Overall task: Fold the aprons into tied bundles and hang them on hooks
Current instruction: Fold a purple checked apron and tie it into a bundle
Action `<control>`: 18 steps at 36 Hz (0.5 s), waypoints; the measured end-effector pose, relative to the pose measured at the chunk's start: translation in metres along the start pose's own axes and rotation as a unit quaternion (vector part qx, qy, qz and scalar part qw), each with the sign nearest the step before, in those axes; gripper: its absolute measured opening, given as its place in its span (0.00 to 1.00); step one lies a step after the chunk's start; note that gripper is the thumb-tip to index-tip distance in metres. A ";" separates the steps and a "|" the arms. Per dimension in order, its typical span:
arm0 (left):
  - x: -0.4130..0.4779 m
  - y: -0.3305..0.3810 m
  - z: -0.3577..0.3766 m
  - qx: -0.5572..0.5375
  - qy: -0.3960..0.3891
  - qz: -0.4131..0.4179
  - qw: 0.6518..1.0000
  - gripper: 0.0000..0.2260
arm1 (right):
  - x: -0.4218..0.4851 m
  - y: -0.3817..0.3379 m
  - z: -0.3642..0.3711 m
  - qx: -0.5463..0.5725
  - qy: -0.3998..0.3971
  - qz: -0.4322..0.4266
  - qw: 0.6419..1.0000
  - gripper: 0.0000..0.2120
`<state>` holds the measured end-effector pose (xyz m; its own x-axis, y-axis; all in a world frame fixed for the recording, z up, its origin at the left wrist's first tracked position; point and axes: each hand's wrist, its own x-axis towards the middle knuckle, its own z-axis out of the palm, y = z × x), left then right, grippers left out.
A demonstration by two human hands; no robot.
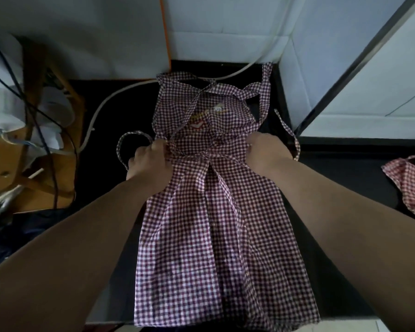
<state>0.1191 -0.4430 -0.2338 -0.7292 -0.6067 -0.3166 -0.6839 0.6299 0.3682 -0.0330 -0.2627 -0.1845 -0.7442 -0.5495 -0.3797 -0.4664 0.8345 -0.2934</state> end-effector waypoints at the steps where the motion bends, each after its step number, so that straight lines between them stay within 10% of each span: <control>1: 0.005 -0.006 -0.002 0.022 -0.008 0.005 1.000 0.19 | 0.006 -0.005 0.002 0.003 -0.003 -0.025 1.000 0.16; 7: 0.032 -0.012 -0.005 0.138 -0.079 0.132 0.978 0.24 | 0.042 -0.018 0.010 -0.041 -0.096 -0.082 0.991 0.23; 18: 0.046 -0.002 -0.019 0.249 -0.029 0.041 0.967 0.17 | 0.067 -0.004 0.021 -0.078 -0.037 -0.031 0.996 0.15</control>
<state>0.0873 -0.4813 -0.2321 -0.7721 -0.5246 -0.3587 -0.5388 0.8397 -0.0681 -0.0707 -0.3040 -0.2276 -0.6769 -0.5977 -0.4296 -0.5843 0.7913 -0.1802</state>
